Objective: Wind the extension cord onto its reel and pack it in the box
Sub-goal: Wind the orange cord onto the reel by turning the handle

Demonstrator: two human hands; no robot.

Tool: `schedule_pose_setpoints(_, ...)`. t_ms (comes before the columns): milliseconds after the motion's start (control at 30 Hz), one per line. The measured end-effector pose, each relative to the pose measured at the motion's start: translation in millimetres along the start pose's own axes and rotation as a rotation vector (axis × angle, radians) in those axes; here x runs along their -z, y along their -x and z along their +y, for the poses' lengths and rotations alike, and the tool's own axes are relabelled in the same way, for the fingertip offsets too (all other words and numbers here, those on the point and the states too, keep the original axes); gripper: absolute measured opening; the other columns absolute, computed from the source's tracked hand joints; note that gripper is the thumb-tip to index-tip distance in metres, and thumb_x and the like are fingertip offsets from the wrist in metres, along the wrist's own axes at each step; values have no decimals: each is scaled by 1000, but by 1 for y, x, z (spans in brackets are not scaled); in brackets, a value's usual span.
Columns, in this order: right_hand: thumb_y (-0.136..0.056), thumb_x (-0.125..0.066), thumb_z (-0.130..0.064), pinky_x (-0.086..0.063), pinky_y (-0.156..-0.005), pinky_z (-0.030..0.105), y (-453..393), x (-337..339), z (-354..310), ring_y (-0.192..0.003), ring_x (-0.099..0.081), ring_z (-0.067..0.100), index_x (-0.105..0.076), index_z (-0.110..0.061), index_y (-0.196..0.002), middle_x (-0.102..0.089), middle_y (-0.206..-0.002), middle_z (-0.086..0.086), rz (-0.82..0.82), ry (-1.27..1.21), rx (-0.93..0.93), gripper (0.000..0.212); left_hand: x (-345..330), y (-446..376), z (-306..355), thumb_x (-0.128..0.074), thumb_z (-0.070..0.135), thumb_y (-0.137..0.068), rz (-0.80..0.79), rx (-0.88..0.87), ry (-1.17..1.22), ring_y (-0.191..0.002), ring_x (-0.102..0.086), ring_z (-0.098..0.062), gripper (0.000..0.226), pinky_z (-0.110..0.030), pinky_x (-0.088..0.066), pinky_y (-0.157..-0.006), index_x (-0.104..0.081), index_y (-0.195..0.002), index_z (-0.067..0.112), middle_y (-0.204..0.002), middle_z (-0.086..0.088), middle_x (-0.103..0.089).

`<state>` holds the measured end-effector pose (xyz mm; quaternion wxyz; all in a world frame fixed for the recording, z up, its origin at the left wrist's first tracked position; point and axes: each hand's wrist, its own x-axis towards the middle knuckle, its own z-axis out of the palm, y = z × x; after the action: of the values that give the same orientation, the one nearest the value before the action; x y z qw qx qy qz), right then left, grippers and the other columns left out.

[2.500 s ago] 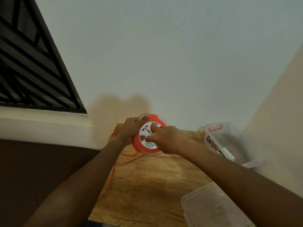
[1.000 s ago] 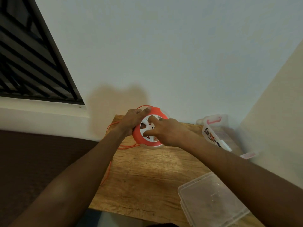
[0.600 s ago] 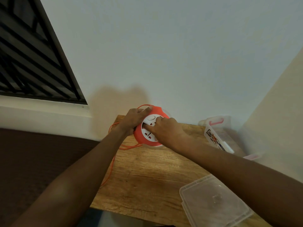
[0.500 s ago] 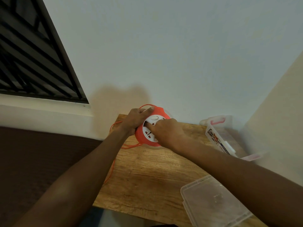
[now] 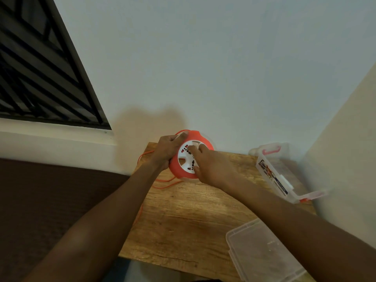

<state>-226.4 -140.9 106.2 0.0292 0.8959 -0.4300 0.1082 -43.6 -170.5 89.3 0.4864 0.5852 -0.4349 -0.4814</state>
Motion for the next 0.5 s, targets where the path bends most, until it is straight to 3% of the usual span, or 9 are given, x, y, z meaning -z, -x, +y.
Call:
schedule_pose_setpoints(67,-86,-71,-20,-59,-64,39,3,3,10,-106,-59,29,-31,-34,-142,-35,-147,13,-92,157,247,71,6,-1,1,-68,48,-96,-21,13,-5,-72,-80,-25,36,-32,-64,-58,-80,-93,14,-87,-9,-83)
schedule_pose_setpoints(167,-89,-64,-13,-53,-55,36,-1,13,21,-105,-58,31,-35,-44,-139,-24,-148,13,-204,259,389,66,11,-2,2,-67,50,-96,-66,11,-52,-75,-80,-26,36,-33,-63,-60,-80,-93,17,-89,-9,-83)
schedule_pose_setpoints(367,-87,-71,-22,-53,-56,34,-11,36,12,-93,-62,33,-26,-44,-144,-34,-141,16,-252,439,461,76,17,0,6,-64,51,-98,-135,32,-61,-75,-81,-26,37,-32,-63,-59,-79,-96,18,-90,-7,-83)
schedule_pose_setpoints(433,-88,-70,-30,-49,-60,33,-15,41,7,-97,-62,31,-17,-44,-147,-42,-133,14,-239,438,418,80,18,2,6,-65,50,-98,-159,32,-49,-74,-80,-27,36,-33,-63,-59,-80,-90,19,-90,-10,-83)
schedule_pose_setpoints(500,-89,-68,-32,-49,-67,36,-17,46,-1,-104,-60,31,-21,-42,-148,-48,-128,13,-250,450,386,76,15,3,5,-65,50,-98,-169,21,-61,-76,-81,-29,37,-36,-64,-62,-80,-89,18,-91,-11,-83)
